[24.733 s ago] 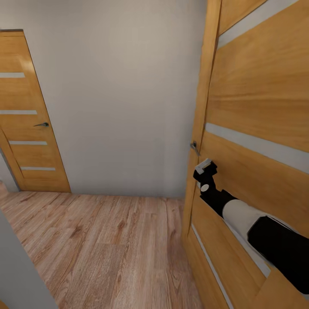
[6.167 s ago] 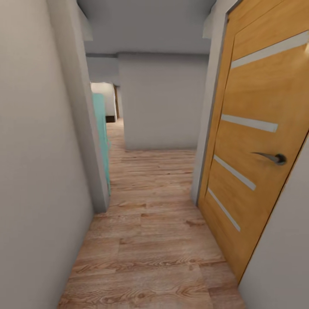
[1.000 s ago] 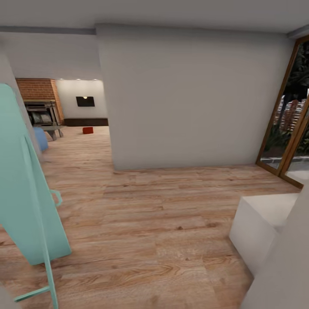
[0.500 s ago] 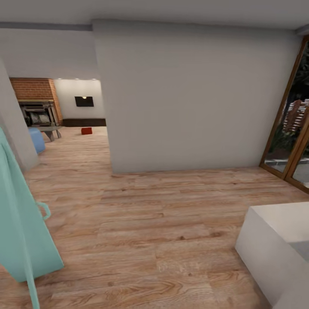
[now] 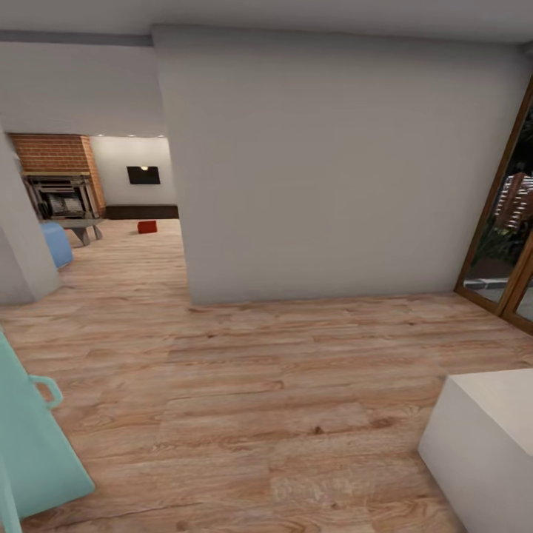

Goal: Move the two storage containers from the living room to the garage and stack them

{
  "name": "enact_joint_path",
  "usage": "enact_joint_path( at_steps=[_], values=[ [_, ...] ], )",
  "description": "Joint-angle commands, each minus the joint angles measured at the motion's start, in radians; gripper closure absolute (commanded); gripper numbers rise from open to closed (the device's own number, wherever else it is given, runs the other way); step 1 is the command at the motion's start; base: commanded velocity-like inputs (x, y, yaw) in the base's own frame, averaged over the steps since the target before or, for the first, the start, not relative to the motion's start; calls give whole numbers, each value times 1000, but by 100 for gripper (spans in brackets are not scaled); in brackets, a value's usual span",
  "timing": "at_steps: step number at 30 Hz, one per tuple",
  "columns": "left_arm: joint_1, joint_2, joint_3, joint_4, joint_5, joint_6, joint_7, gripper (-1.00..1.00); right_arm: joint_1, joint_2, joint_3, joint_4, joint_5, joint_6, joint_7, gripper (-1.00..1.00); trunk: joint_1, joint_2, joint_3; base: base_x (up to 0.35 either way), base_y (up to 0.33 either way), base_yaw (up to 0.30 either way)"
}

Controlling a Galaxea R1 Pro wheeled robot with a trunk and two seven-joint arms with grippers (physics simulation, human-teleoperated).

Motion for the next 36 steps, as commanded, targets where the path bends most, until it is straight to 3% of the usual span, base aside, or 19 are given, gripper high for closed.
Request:
enact_joint_path(
  at_steps=[1, 18, 36],
  values=[
    [0, 0, 0, -1, 5, 0, 1, -100, -1, 0, 7, 2, -10, -5, 0, -100, 1, 0, -1, 324, 0, 0],
    [0, -2, 1, 4, 6, -1, 2, -100, -1, 0, 3, 2, -15, -10, 1, -100, 1, 0, -1, 324, 0, 0],
    [0, -3, 0, 2, 4, -1, 1, -100, -1, -3, 4, 2, -6, -13, 0, -100, 1, 0, -1, 324, 0, 154]
  ],
)
